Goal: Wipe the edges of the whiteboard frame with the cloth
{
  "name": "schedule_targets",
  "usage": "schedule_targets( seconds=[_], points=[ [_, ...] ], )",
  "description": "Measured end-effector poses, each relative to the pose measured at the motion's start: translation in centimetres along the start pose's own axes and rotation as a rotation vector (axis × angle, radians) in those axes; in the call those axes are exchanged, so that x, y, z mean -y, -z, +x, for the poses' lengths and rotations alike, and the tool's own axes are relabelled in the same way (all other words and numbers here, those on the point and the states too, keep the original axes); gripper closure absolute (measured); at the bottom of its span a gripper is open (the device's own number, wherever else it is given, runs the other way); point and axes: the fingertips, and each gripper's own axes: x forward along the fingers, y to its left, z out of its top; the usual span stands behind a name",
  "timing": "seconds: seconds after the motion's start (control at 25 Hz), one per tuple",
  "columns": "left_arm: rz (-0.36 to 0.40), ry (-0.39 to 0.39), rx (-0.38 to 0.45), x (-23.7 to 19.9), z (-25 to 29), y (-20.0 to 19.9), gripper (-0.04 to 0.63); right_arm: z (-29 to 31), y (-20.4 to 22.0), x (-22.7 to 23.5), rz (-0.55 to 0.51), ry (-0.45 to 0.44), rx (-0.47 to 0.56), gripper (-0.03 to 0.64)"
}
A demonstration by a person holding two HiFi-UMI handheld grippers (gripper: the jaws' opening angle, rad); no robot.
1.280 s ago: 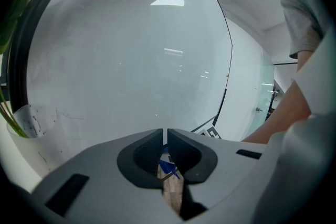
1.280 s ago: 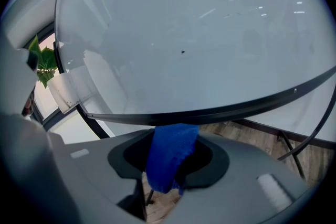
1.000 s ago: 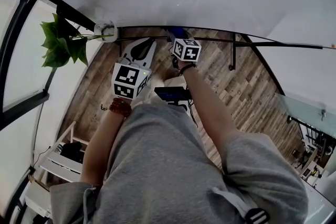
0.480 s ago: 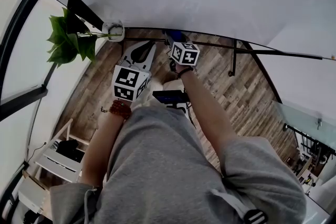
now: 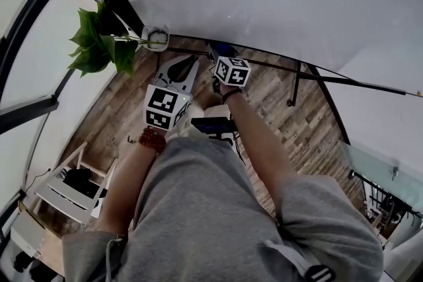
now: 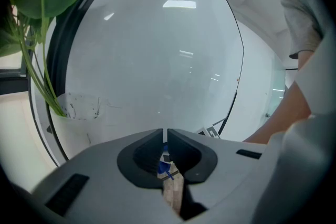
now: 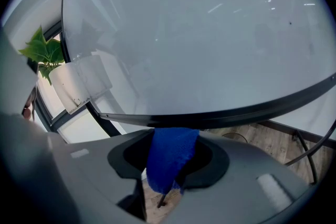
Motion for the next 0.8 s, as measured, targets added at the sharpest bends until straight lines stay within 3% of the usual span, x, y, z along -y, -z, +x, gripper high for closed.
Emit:
schedule_targets(
  seconds=[0.8],
  points=[
    [-0.05, -0.103, 0.002, -3.5, -2.9, 1.4, 0.563, 3.1, 0.5, -6.4, -0.042, -0.126, -0.022, 0.449]
  ],
)
